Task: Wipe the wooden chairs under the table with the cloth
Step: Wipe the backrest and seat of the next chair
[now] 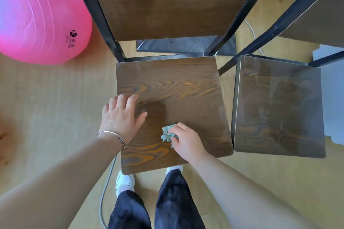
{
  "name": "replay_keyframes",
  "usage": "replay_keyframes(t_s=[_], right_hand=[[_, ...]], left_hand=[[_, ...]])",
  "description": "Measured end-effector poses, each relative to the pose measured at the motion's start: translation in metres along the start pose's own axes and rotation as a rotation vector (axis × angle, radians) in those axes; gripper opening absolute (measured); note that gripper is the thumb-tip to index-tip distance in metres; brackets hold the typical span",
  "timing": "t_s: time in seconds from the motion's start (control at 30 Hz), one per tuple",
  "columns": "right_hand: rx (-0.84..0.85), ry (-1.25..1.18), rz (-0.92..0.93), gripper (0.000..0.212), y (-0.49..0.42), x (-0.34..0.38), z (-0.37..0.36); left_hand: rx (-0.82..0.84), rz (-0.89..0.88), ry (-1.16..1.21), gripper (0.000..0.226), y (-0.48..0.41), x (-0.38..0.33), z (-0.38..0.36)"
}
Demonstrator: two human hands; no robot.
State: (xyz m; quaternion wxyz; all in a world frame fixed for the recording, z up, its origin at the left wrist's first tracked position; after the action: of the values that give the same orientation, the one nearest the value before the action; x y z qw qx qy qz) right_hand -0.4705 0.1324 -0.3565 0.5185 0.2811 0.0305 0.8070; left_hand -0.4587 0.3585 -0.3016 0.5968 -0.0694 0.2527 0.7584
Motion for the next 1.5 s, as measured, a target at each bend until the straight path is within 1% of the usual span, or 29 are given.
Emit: replay_keyframes(t_s=[0.03,0.07,0.1,0.17,0.23,0.33,0.4,0.5,0.63,0.77,0.9,1.03,1.17,1.23,1.37,1.43,1.5], right_hand=[[0.025,-0.050,0.007,0.021,0.003,-0.001,0.003],[0.015,-0.087,0.005,0.022,-0.001,-0.007,0.010],[-0.042,-0.104,-0.005,0.022,-0.011,-0.016,0.023],[-0.208,-0.077,-0.068,0.020,-0.044,-0.044,0.058],[-0.281,0.003,-0.158,0.018,-0.085,-0.080,0.097],[-0.276,0.163,-0.187,0.021,-0.145,-0.128,0.140],[-0.221,0.234,-0.160,0.021,-0.170,-0.147,0.150],[-0.140,0.219,-0.136,0.022,-0.176,-0.159,0.142],[-0.112,0.195,-0.093,0.019,-0.146,-0.161,0.131],[-0.064,0.161,-0.037,0.017,-0.093,-0.160,0.112],[-0.046,0.144,-0.051,0.015,-0.032,-0.157,0.091],[-0.033,0.110,-0.062,0.016,0.020,-0.142,0.066],[-0.013,0.062,-0.107,0.018,0.067,-0.106,0.023],[0.009,0.015,-0.093,0.018,0.089,-0.077,-0.002],[0.092,-0.086,-0.112,0.018,0.119,-0.026,-0.052],[0.113,-0.160,-0.165,0.022,0.125,-0.009,-0.060],[0.070,-0.258,-0.205,0.021,0.116,0.002,-0.049]], left_hand=[[0.001,-0.012,-0.005,0.060,0.001,-0.002,-0.002],[0.000,-0.026,-0.008,0.060,0.002,-0.004,-0.004],[-0.003,-0.041,-0.010,0.060,0.001,-0.006,-0.006],[-0.010,-0.062,-0.011,0.059,-0.002,-0.012,-0.011],[-0.003,-0.072,-0.009,0.059,-0.009,-0.019,-0.016],[0.011,-0.072,-0.006,0.060,-0.021,-0.032,-0.025],[0.029,-0.075,-0.012,0.059,-0.029,-0.042,-0.032],[0.041,-0.090,0.005,0.059,-0.038,-0.056,-0.041],[0.060,-0.116,-0.013,0.060,-0.046,-0.073,-0.050],[0.080,-0.145,-0.025,0.060,-0.049,-0.095,-0.057],[0.105,-0.203,-0.033,0.060,-0.043,-0.118,-0.067],[0.127,-0.270,-0.052,0.061,-0.026,-0.127,-0.077],[0.160,-0.295,-0.086,0.061,-0.008,-0.123,-0.086],[0.161,-0.301,-0.090,0.060,0.000,-0.118,-0.087],[0.153,-0.281,-0.075,0.058,0.012,-0.099,-0.082],[0.115,-0.243,-0.061,0.058,0.014,-0.083,-0.074],[0.074,-0.195,-0.050,0.058,0.012,-0.063,-0.065]])
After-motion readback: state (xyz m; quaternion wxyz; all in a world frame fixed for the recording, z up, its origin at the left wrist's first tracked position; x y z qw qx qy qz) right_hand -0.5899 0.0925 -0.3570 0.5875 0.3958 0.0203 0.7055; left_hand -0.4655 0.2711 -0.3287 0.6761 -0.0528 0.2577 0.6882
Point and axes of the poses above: each hand's wrist, its own y-axis away from the middle knuckle, its own z-axis out of the back of the hand, x = y × z, the point moved 2 cm from there along -y, towards the middle knuckle, and after that the axes turned 13 degrees about y, right-handed, at the moved point
